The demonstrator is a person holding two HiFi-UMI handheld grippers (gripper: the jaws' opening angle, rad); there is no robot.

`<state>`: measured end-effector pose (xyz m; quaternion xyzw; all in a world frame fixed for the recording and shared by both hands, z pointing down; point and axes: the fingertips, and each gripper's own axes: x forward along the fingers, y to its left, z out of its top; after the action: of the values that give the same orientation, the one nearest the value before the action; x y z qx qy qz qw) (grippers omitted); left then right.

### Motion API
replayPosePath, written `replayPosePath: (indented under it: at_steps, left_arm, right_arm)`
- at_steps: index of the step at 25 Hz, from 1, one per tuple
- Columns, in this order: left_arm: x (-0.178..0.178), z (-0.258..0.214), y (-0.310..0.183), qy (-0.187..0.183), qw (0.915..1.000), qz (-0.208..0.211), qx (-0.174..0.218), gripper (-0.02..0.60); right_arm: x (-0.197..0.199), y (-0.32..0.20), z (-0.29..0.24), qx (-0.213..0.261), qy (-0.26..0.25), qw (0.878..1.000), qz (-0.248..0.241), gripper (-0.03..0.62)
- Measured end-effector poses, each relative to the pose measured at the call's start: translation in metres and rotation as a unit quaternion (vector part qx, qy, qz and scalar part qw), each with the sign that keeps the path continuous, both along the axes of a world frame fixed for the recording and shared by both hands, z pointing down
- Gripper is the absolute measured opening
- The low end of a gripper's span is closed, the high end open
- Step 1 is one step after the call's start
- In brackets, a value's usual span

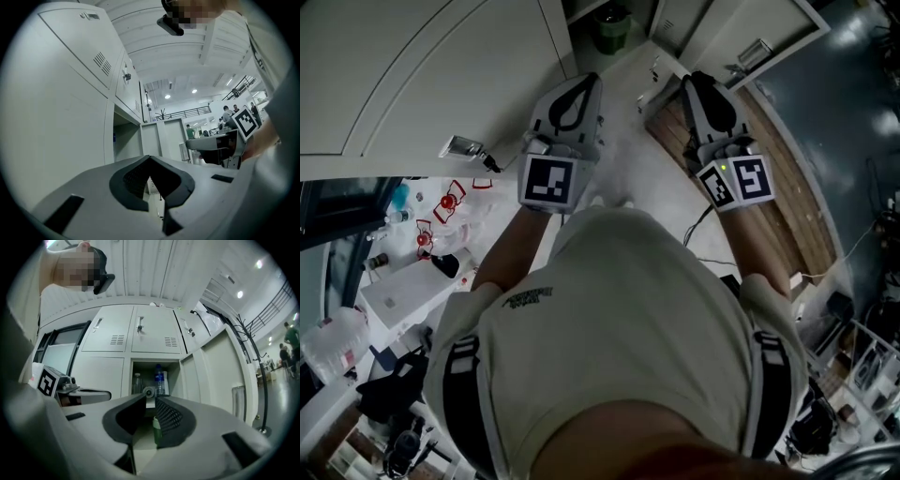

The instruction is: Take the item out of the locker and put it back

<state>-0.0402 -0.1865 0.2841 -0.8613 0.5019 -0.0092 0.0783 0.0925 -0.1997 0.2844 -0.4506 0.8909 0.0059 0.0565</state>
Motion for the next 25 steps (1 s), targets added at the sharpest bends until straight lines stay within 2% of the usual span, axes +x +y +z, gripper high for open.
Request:
replayPosePath:
  at_steps: [1, 2, 3, 7, 15, 25]
  left_arm:
    - [0.0, 0.001, 0.003, -0.003, 1.0, 0.0, 0.001, 0.015]
    - [0.0, 0.002, 0.006, -0.007, 1.0, -0.001, 0.003, 0.015]
    - [0.001, 0.004, 0.008, -0.014, 0.9999, -0.001, 0.005, 0.015]
    - [0.005, 0.022, 0.016, -0.027, 0.9995, 0.006, -0.011, 0.015]
    - [0.01, 0.056, 0.028, -0.029, 0.998, 0.015, -0.053, 0.015]
    - [0.012, 0.063, 0.03, -0.027, 0.9975, 0.017, -0.064, 0.015]
  right_arm:
    - [0.0, 0.005, 0.003, 0.001, 0.006, 1.0, 0.0, 0.063]
    - [-0.001, 0.009, 0.006, 0.004, 0.015, 1.0, 0.001, 0.02]
    - [-0.002, 0.014, 0.01, 0.008, 0.024, 1.0, 0.0, 0.003]
    - [-0.014, 0.029, 0.032, 0.0, 0.055, 0.998, -0.014, 0.003]
    - [-0.038, 0.045, 0.044, -0.011, 0.039, 0.998, -0.052, 0.002]
    - [-0.037, 0.045, 0.05, -0.026, 0.033, 0.998, -0.05, 0.0]
